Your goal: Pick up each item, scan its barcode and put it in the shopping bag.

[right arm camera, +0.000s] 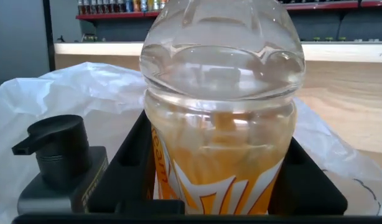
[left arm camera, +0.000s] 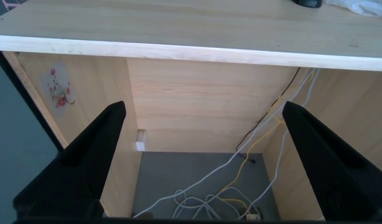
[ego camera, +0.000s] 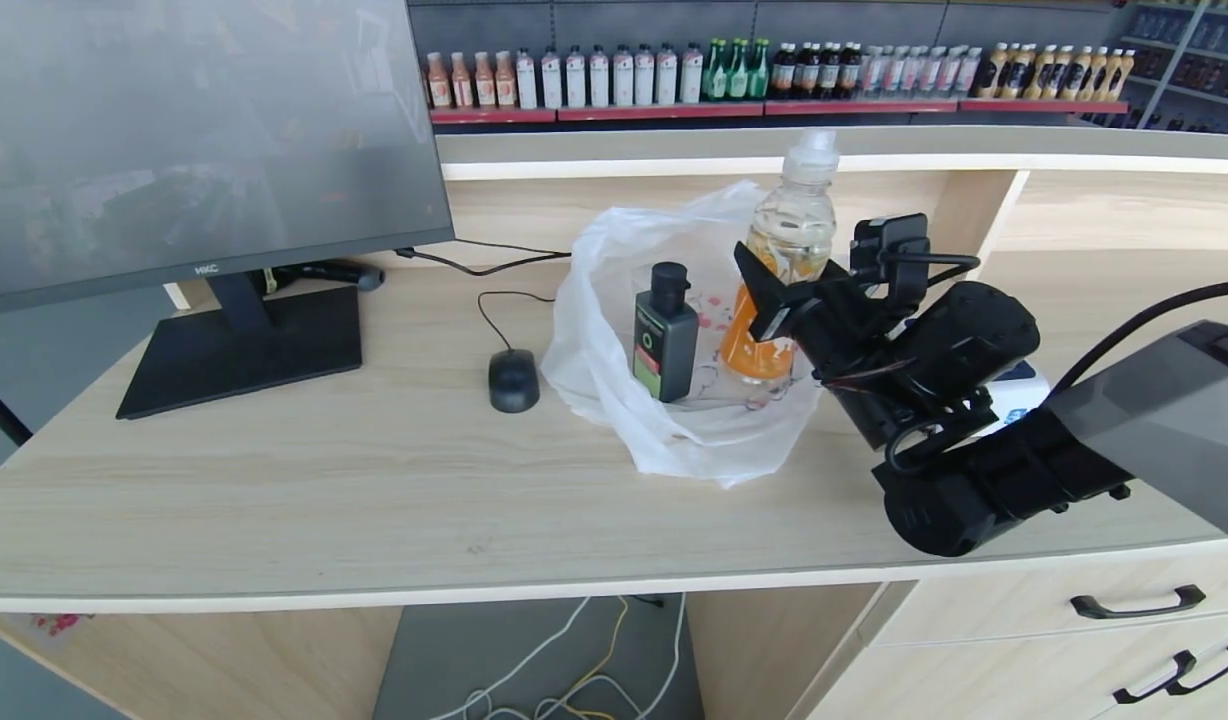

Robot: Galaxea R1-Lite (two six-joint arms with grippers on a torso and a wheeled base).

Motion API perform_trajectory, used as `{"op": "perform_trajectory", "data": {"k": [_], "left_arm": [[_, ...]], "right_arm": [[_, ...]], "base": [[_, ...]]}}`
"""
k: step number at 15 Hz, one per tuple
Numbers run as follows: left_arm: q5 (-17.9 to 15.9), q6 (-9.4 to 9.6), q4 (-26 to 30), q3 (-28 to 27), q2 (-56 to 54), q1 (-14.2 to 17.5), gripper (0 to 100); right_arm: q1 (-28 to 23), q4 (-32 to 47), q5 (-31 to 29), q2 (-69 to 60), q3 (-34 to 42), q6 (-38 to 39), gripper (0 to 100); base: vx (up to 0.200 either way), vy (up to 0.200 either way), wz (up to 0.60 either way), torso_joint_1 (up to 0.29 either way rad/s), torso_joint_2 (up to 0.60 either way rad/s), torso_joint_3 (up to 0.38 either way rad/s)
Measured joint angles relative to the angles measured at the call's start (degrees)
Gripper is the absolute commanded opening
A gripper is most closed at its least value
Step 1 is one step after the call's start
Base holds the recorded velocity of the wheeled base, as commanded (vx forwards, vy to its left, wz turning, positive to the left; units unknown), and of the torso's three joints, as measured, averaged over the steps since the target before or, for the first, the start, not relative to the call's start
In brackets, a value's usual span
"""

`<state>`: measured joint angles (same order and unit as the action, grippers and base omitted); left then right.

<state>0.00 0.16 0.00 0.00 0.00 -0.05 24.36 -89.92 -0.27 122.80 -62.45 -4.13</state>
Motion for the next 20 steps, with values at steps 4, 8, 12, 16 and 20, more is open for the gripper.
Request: {"op": "perform_trajectory", "data": {"k": [4, 8, 12, 16, 20], "left_arm": [[0.0, 0.0, 0.0, 0.0, 0.0, 0.0, 100], [0.0, 0.02, 0.0, 0.0, 0.0, 0.0, 100], [0.0, 0.02, 0.0, 0.0, 0.0, 0.0, 100], [0.0, 0.02, 0.0, 0.0, 0.0, 0.0, 100], [0.0, 0.02, 0.0, 0.0, 0.0, 0.0, 100]], "right_arm": [[-0.1, -0.2, 0.0, 1.5, -0.3, -0.1, 0], [-0.5, -0.3, 0.1, 3.0, -0.4, 0.5, 0], [-0.7, -0.1, 0.0, 3.9, -0.7, 0.4, 0], [-0.1, 0.0, -0.1, 4.1, -0.6, 0.3, 0], [-0.1, 0.0, -0.1, 4.3, -0.5, 0.3, 0]], "base": [[0.0, 0.0, 0.0, 0.0, 0.0, 0.0], [0.0, 0.0, 0.0, 0.0, 0.0, 0.0], [0.0, 0.0, 0.0, 0.0, 0.0, 0.0], [0.0, 0.0, 0.0, 0.0, 0.0, 0.0], [0.0, 0.0, 0.0, 0.0, 0.0, 0.0]]}}
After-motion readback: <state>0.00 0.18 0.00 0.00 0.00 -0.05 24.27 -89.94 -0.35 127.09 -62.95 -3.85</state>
